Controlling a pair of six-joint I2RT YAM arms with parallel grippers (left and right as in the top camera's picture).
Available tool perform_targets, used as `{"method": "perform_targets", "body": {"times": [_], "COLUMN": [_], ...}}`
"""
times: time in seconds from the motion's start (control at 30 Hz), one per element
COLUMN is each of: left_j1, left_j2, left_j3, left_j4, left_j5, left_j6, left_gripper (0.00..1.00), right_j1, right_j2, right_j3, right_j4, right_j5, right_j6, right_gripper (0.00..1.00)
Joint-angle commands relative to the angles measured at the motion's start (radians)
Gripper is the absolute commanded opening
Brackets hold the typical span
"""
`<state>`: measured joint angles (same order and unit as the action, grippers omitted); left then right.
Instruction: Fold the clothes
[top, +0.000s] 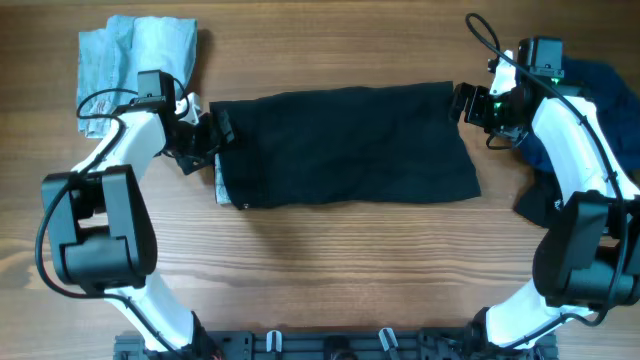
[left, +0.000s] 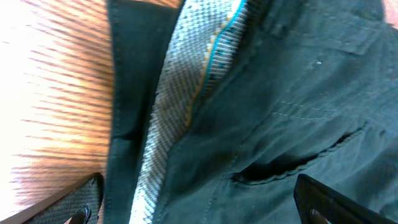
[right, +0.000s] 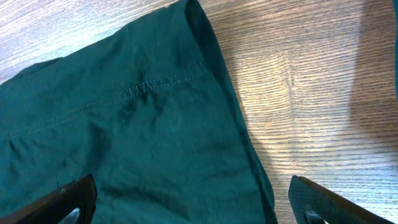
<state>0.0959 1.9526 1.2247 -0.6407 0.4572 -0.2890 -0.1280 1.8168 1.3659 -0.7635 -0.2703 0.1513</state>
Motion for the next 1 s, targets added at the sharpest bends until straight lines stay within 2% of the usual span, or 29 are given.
{"method": "perform_targets", "body": {"times": [0.0, 0.07, 0.3, 0.33, 0.4, 0.5, 0.53, 0.57, 0.6, 0.73, 0.97], "left_j1": [-0.003, -0.003, -0.028, -0.033, -0.049, -0.073, -0.078, -0.079, -0.077, -0.003, 0.142], "left_j2": [0.093, 0.098, 0.099, 0.099, 0.1, 0.1, 0.1, 0.1, 0.099, 0.098, 0.053], "left_j3": [-0.021, -0.031, -0.093, -0.099, -0.101, -0.101, -0.101, -0.101, -0.101, -0.092, 0.137], "left_j4": [-0.002, -0.002, 0.058, 0.074, 0.104, 0.118, 0.122, 0.124, 0.122, 0.081, -0.224], "left_j5": [0.04, 0.045, 0.051, 0.051, 0.051, 0.05, 0.049, 0.035, 0.017, 0.002, -0.138], "left_j6": [0.04, 0.043, 0.013, -0.002, -0.012, -0.014, -0.014, -0.015, -0.027, -0.037, -0.002], "left_gripper": [0.93, 0.83, 0.76, 0.72, 0.58, 0.41, 0.29, 0.09, 0.04, 0.04, 0.04], "right_j1": [0.006, 0.006, 0.007, 0.007, 0.007, 0.007, 0.007, 0.007, 0.007, 0.007, 0.007], "right_j2": [0.02, 0.02, 0.02, 0.02, 0.02, 0.02, 0.02, 0.02, 0.02, 0.02, 0.02], "right_j3": [0.0, 0.0, 0.0, 0.0, 0.0, 0.0, 0.0, 0.0, 0.0, 0.0, 0.0], "right_j4": [-0.001, 0.0, 0.001, -0.001, -0.005, -0.012, -0.015, -0.016, -0.017, -0.023, -0.017], "right_j5": [-0.024, -0.024, -0.076, -0.076, -0.098, -0.098, -0.098, -0.098, -0.098, -0.098, -0.098], "right_j6": [-0.018, -0.018, -0.018, -0.017, -0.018, -0.018, -0.018, -0.018, -0.018, -0.018, -0.018], "right_gripper": [0.99, 0.99, 1.0, 0.99, 0.99, 0.99, 1.0, 0.99, 0.99, 1.0, 1.0]}}
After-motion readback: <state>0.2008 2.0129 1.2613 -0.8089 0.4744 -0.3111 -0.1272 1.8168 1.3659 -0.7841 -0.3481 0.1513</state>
